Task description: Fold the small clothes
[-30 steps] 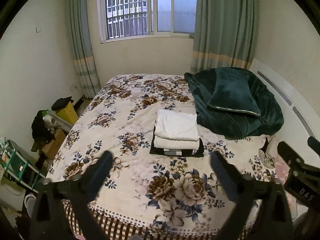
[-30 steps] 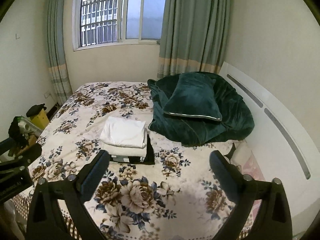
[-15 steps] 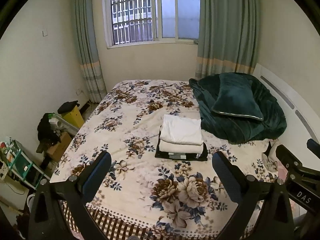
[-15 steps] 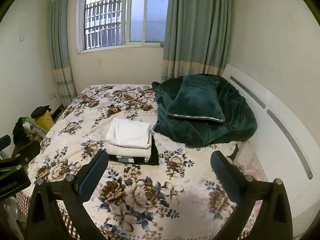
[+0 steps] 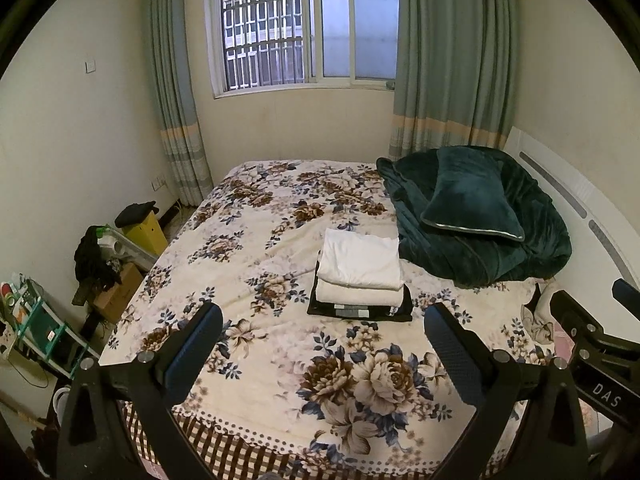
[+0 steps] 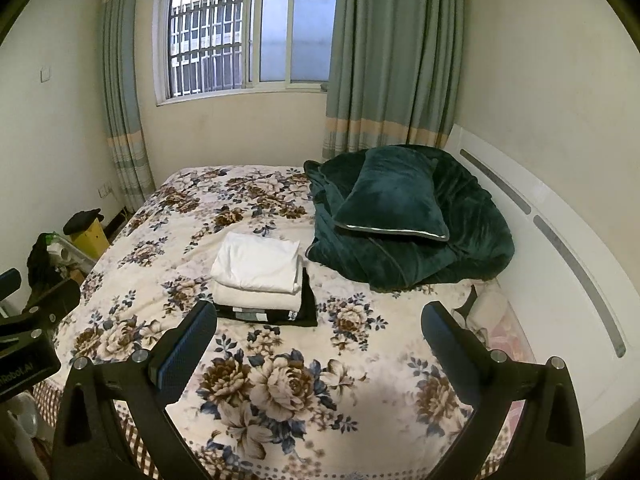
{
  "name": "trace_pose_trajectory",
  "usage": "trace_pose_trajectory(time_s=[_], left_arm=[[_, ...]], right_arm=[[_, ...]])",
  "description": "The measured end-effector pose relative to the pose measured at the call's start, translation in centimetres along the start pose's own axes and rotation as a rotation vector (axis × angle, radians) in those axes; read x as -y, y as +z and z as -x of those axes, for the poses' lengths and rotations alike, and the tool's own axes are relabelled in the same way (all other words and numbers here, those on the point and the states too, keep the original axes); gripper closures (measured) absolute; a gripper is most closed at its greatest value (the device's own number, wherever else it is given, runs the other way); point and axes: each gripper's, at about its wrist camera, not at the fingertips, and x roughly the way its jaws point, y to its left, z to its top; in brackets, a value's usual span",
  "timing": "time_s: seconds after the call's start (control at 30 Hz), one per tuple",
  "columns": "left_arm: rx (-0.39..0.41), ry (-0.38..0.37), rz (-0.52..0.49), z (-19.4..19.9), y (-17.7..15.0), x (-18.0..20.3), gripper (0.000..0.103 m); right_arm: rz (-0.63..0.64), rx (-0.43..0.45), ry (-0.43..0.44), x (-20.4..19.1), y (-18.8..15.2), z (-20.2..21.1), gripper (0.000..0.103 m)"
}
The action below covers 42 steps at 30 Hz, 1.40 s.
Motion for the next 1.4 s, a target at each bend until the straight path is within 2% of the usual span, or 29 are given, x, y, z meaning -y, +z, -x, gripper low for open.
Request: trace_pose_trajectory(time_s=[0.73, 1.4], left_arm=[[0.006, 0.003, 0.001, 0.24, 0.79, 0.36, 0.0], [0.008, -0.007, 0.005, 0.9, 0.2, 0.76, 0.0]], right_arm=[[-0.004, 0.009, 0.013, -0.27, -0.67, 0.25, 0.0], [-0.009, 0.009, 0.019, -0.27, -0.78, 0.35, 0.0]])
